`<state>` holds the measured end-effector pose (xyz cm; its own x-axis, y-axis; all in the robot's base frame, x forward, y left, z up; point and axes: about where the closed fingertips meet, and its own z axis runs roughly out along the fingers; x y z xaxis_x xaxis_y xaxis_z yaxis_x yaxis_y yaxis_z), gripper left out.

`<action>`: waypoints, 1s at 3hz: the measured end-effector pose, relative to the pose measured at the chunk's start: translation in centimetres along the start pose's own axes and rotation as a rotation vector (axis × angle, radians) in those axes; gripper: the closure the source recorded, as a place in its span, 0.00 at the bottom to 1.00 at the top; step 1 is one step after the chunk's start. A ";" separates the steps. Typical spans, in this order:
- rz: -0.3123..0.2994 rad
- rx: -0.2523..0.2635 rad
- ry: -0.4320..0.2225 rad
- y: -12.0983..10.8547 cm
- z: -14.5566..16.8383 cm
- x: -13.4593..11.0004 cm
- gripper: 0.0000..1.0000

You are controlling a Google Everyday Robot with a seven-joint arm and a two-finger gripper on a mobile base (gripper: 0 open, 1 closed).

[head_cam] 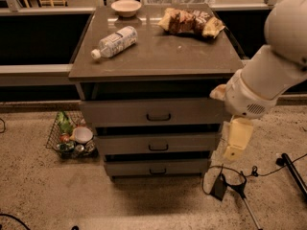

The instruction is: Open top drawer

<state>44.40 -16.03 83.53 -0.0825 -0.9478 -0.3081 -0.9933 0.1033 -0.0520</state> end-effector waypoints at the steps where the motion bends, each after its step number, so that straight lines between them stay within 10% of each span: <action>1: 0.013 -0.087 -0.115 0.6 5.3 -0.5 0.00; 3: 0.008 -0.069 -0.056 -1.5 7.5 0.5 0.00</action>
Offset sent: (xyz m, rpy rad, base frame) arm -0.0014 0.0169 -0.0408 0.0981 0.0590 0.0183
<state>46.48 -14.43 76.37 -0.0875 -0.9286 -0.3606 -0.9960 0.0877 0.0160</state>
